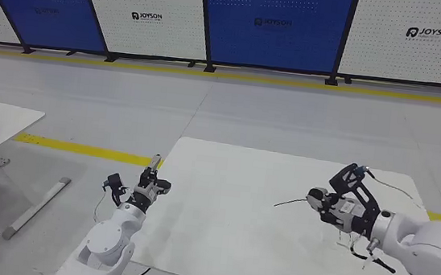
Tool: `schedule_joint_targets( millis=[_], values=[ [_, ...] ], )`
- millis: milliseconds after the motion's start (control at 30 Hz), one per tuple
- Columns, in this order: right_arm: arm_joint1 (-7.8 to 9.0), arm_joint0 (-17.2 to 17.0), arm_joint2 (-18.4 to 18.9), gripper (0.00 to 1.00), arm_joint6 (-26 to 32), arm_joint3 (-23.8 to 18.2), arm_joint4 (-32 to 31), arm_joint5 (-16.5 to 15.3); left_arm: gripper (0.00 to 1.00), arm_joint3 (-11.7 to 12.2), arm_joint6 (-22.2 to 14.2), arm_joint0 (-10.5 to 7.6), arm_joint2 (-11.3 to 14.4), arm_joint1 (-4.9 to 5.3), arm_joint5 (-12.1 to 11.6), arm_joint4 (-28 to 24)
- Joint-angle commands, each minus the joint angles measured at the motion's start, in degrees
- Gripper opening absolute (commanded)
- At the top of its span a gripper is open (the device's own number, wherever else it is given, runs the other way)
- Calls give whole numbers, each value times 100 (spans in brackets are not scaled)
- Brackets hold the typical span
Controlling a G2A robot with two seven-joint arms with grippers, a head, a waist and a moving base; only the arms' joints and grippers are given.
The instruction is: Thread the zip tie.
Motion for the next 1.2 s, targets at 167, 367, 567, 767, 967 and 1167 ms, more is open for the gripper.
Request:
schedule_joint_targets(
  millis=[167, 367, 567, 767, 967, 1167],
  values=[
    [63, 124, -421, 0, -541, 300, -425, 0, 100, 0, 0, 0, 0, 0, 0, 0],
    [63, 124, -421, 0, -541, 300, -425, 0, 100, 0, 0, 0, 0, 0, 0, 0],
    [63, 124, -421, 0, -541, 300, -425, 0, 100, -79, -165, -89, 9, 5, 359, -65],
    [63, 124, -421, 0, -541, 300, -425, 0, 100, -634, -411, -247, 24, 36, 1473, 106],
    [63, 124, -421, 0, -541, 300, -425, 0, 100, -553, -995, -432, 422, 137, 1948, 93],
    [63, 124, -421, 0, -541, 300, -425, 0, 100, -288, -858, -764, 882, 232, 1948, 3]
  ],
)
